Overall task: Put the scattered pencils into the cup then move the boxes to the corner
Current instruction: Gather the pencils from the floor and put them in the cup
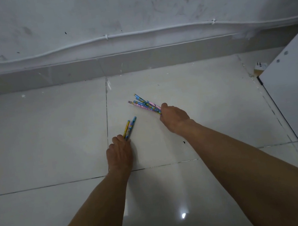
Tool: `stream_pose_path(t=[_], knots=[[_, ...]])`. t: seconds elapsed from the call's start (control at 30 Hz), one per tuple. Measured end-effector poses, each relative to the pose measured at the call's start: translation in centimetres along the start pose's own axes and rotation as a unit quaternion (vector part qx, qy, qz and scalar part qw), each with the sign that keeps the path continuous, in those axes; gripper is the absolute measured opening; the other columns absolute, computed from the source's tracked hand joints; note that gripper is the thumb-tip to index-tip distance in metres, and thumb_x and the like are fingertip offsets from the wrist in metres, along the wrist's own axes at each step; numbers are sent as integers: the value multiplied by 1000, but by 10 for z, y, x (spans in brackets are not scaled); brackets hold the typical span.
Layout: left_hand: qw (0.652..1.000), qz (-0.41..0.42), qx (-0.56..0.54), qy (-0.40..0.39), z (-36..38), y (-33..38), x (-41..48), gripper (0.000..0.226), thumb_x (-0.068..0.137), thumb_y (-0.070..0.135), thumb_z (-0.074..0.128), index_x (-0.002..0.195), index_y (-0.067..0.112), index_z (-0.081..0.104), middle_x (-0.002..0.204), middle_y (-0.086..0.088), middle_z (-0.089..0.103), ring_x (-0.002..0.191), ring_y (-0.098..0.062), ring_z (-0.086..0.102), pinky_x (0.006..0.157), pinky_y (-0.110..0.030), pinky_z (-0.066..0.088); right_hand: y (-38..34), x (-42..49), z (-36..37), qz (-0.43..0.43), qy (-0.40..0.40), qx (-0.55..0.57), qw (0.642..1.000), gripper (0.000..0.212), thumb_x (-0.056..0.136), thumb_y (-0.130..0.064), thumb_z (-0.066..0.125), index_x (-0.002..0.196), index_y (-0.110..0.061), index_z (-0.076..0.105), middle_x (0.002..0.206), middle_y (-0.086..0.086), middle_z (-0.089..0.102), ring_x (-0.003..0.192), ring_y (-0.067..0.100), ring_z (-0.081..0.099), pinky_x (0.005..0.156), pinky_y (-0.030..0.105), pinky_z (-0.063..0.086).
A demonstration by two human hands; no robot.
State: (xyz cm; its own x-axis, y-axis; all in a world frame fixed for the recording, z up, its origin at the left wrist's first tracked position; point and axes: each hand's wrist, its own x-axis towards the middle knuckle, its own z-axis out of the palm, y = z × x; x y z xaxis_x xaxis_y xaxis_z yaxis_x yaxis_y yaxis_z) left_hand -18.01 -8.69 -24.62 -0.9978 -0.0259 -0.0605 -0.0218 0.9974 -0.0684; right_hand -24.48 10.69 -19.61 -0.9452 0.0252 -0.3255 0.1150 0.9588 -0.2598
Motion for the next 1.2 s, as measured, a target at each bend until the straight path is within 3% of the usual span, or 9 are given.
stream_pose_path(t=[0.23,0.37,0.57,0.63,0.7,0.77,0.93,1.03,1.2], knots=[[990,51,119,-52,-10,0,-10,11,80,23,67,72,19,61,62,4,59,45,-11,58,43,-19,42,-7,-18,-5,-5,-6,5,1000,24,98,-14,39,118,-3,44,120,21,59,108,37,56,72,35,33],[994,65,64,-53,-9,-3,-8,10,96,12,47,92,8,55,81,-9,62,62,-24,65,54,-29,49,-6,-27,-5,-3,-12,12,1000,24,98,-15,39,118,-2,44,120,22,58,107,38,57,72,35,34],[999,47,-15,5,-18,-4,-3,13,80,2,69,78,0,57,61,-15,59,44,-29,60,41,-29,46,0,-41,0,13,-23,97,995,30,100,-25,39,118,-2,42,115,23,59,100,40,58,70,37,40],[993,41,-112,-11,-21,0,6,8,93,6,53,91,-2,51,72,-22,63,60,-36,64,53,-38,49,2,-44,1,17,-25,130,991,32,100,-29,39,118,-2,42,115,23,58,100,41,58,73,38,43],[967,-31,-253,-23,-24,4,18,15,101,18,35,97,4,41,87,-23,62,77,-40,62,63,-41,43,2,-45,1,25,-24,178,983,35,101,-33,40,118,-3,44,114,21,59,98,38,58,75,37,44],[930,-82,-355,-38,-32,9,23,17,102,26,32,94,11,34,88,-20,59,76,-36,56,63,-36,36,-1,-46,-1,30,-22,255,966,39,100,-39,42,119,-6,46,113,18,60,95,31,58,75,35,44],[877,-68,-473,-60,-61,28,25,22,102,30,36,107,9,38,96,-21,58,79,-37,59,60,-45,56,-17,-49,-4,24,10,367,930,39,98,-43,47,119,-10,49,110,11,62,97,26,60,84,40,51],[828,-78,-550,-71,-77,38,22,16,102,27,35,107,11,37,88,-14,53,68,-26,53,45,-33,50,-30,-55,-9,23,20,434,901,33,99,-40,47,120,-14,46,106,6,61,84,14,62,82,39,55],[784,-78,-614,-43,-109,57,15,17,103,26,32,102,9,36,89,-11,52,72,-23,51,64,-41,46,-49,-69,-35,6,60,491,869,33,99,-38,47,123,-15,48,110,2,63,79,12,62,74,34,55]])
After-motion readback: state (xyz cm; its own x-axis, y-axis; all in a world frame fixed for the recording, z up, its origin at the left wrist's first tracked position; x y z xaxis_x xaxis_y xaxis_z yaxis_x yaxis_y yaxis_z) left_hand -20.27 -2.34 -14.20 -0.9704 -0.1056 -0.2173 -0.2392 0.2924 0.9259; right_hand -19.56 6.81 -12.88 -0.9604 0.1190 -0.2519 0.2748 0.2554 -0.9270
